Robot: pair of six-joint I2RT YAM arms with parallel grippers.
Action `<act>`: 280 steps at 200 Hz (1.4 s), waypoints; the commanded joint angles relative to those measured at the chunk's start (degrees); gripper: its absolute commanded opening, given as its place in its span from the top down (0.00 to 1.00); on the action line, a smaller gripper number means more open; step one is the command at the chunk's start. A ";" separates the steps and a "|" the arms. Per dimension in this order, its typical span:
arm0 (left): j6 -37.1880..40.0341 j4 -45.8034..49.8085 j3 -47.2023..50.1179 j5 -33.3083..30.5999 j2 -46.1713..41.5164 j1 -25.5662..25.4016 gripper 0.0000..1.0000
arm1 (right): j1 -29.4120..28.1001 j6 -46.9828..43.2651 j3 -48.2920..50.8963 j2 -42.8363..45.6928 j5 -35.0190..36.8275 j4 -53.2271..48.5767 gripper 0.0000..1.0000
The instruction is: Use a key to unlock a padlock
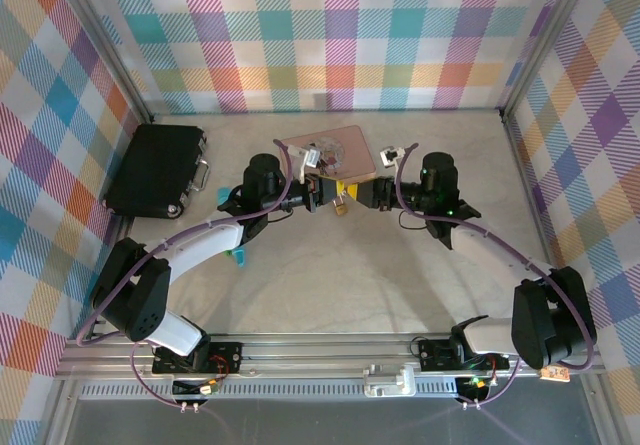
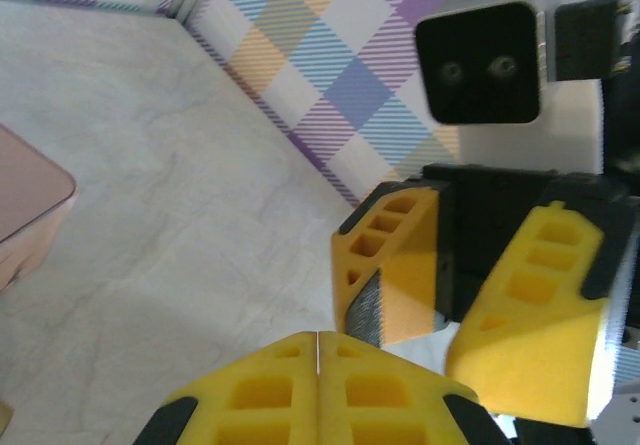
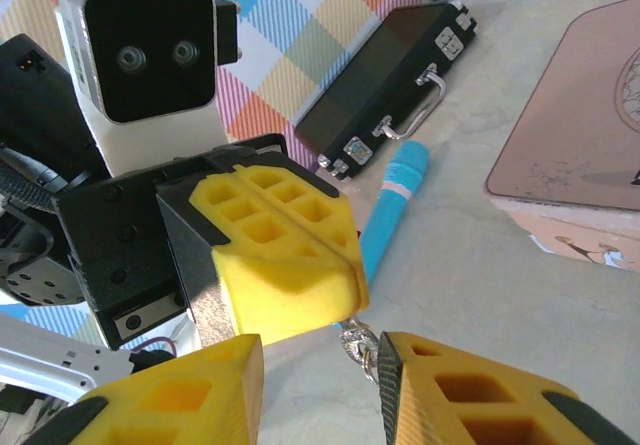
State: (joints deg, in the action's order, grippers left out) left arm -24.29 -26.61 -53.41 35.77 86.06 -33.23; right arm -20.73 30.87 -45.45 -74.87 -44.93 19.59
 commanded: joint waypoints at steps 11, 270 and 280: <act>-2.71 -5.82 -0.90 2.73 -0.52 0.16 1.00 | -0.19 0.64 0.97 -0.45 -1.53 4.85 0.65; -9.64 -16.42 2.79 1.82 0.20 0.05 1.00 | -0.83 10.19 1.57 -5.97 -5.70 18.21 1.00; -9.71 -16.31 3.10 0.95 -0.20 0.01 1.00 | -0.85 9.87 1.75 -5.67 -5.29 17.82 1.00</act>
State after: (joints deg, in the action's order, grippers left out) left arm -33.87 -39.90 -51.37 36.91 87.15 -33.12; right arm -21.08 41.56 -43.90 -80.86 -50.19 36.75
